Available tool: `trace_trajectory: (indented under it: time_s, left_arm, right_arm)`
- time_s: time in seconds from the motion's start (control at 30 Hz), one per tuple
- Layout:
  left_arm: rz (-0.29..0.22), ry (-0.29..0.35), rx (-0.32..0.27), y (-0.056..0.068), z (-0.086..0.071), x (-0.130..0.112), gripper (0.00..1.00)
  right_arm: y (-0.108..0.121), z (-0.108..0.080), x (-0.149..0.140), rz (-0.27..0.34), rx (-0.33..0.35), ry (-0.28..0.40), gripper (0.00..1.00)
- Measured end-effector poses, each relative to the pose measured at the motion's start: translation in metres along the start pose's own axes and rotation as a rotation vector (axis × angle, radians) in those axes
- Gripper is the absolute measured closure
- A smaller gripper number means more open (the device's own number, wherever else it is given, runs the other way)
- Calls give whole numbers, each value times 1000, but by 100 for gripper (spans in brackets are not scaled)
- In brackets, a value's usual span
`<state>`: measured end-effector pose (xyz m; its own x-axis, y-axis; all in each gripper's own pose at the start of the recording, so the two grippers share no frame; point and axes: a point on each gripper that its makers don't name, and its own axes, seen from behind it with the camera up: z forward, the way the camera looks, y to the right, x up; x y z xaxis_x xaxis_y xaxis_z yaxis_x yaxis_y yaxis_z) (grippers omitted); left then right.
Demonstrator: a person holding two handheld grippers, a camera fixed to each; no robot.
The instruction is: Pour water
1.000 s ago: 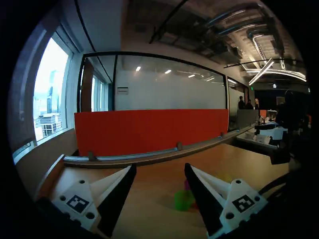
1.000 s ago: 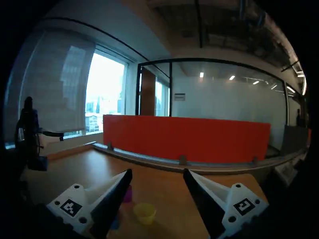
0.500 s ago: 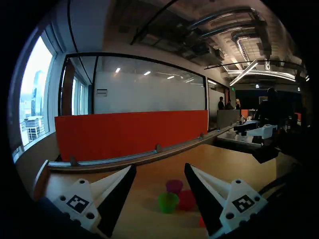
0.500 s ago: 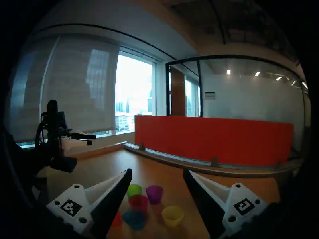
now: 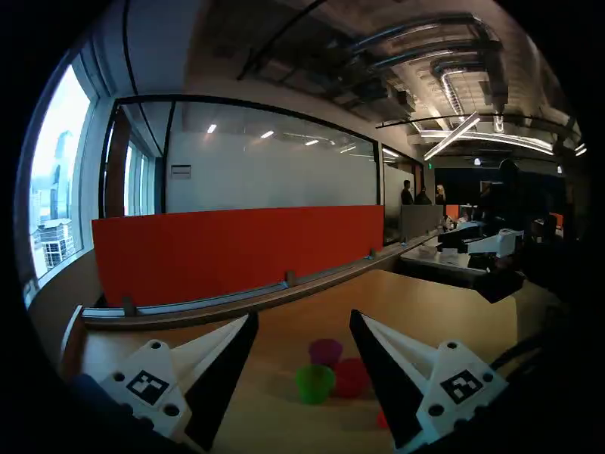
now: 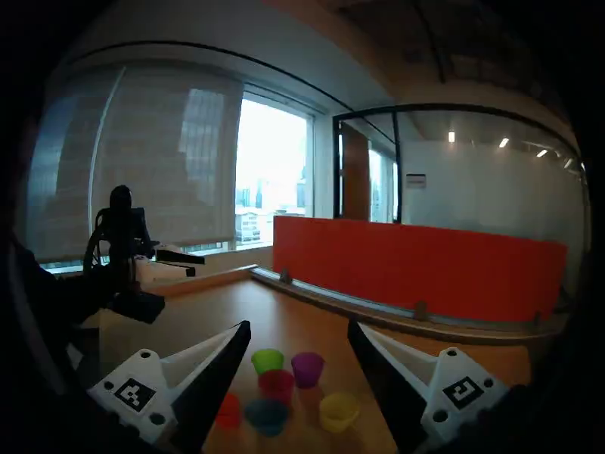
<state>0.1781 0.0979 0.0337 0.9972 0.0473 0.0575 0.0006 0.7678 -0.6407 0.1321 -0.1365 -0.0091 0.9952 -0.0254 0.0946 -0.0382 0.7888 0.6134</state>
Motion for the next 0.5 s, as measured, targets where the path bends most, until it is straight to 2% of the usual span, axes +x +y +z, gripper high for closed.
trace_trajectory:
  time_s: [0.3, 0.5]
  left_arm:
    - [62, -19, -64, 10, 3, 0, 11]
    - [62, -27, -79, 11, 7, -5, 11]
  right_arm:
    - [-6, 2, -10, -15, 43, -57, 1]
    - [-11, 4, -19, -21, 76, -109, 1]
